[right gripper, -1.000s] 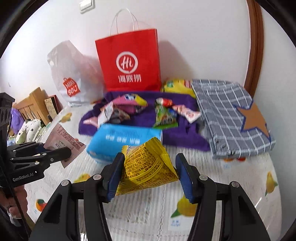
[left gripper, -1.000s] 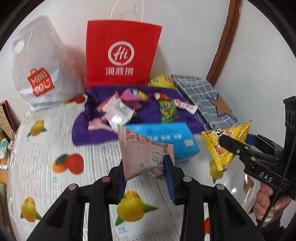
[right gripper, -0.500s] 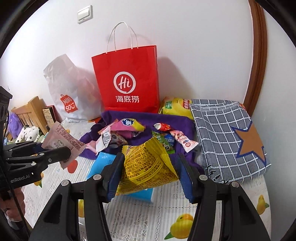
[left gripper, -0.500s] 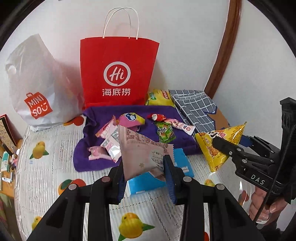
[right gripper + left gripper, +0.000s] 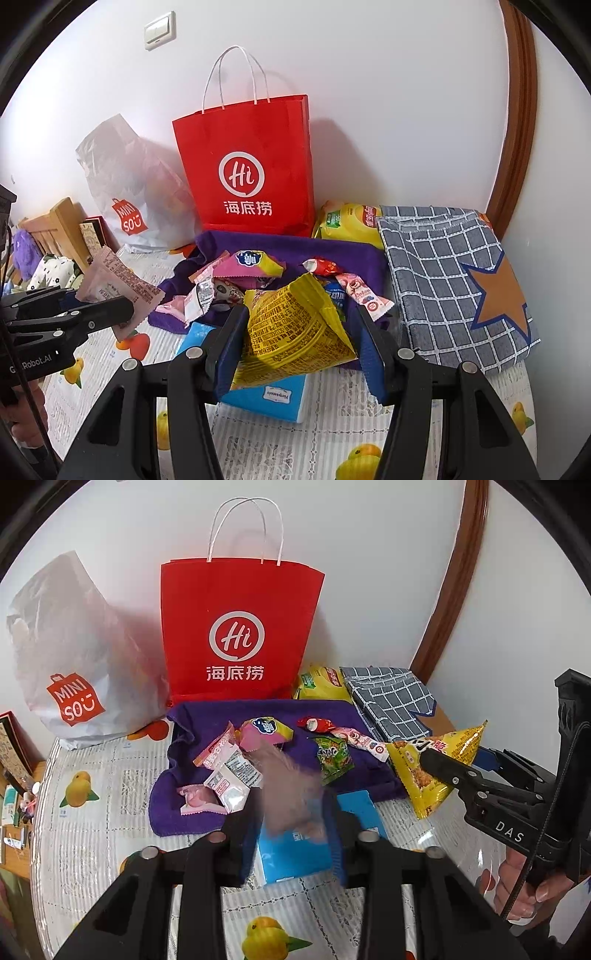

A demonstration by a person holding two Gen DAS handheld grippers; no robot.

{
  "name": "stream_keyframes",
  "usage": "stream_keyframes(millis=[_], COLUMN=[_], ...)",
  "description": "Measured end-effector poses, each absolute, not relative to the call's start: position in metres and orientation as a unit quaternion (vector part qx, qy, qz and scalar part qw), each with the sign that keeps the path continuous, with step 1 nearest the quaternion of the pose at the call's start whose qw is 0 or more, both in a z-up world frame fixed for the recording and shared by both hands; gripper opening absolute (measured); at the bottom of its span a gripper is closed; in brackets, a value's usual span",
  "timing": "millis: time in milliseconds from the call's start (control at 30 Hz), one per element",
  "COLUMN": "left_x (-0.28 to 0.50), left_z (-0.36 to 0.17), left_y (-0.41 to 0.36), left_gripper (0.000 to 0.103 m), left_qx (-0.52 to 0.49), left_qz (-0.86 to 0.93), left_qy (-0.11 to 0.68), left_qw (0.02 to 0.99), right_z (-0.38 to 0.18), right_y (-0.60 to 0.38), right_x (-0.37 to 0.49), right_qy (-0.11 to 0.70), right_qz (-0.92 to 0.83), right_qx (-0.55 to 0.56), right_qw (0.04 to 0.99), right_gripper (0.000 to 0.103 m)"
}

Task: Organize snacks
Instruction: 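Carry the yellow bag toward the towel while the left tool holds the pink packet, then lift the pink packet with the left tool toward the towel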

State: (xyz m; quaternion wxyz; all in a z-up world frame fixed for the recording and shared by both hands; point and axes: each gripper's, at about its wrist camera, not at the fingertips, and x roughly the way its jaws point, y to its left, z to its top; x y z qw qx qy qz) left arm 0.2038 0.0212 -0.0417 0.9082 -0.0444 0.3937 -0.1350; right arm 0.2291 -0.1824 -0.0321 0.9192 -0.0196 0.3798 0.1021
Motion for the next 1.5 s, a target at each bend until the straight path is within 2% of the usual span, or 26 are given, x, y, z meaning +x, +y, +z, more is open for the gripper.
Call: stream_keyframes(millis=[267,533,667,1133,1233,1500], left_x=[0.211,0.223,0.224,0.258,0.262,0.255], left_z=[-0.049,-0.09,-0.114,-0.188,-0.197,-0.203], left_y=[0.026,0.068,0.084,0.075,0.067,0.068], left_gripper=[0.028,0.028,0.045,0.047,0.066,0.07], left_qx=[-0.043,-0.092,-0.097,-0.097,-0.078,-0.029], left_qz=[-0.13,-0.088,-0.068,-0.073,-0.075,-0.06], left_qy=[0.398,0.445,0.46,0.53,0.533,0.523], left_qw=[0.907,0.886,0.88,0.839,0.839,0.85], right_z=[-0.038,-0.052,-0.064,-0.106,-0.11,-0.12], right_y=[-0.177,-0.178,-0.178,-0.184,-0.187,-0.188], right_x=[0.238,0.238,0.239,0.252,0.256,0.262], right_qy=[0.385,0.399,0.409,0.449,0.454,0.461], right_qz=[0.105,0.101,0.098,0.081,0.075,0.074], right_qx=[-0.02,-0.019,-0.019,-0.02,-0.019,-0.022], right_qw=[0.917,0.911,0.907,0.89,0.888,0.884], right_gripper=[0.056,0.056,0.056,0.056,0.056,0.056])
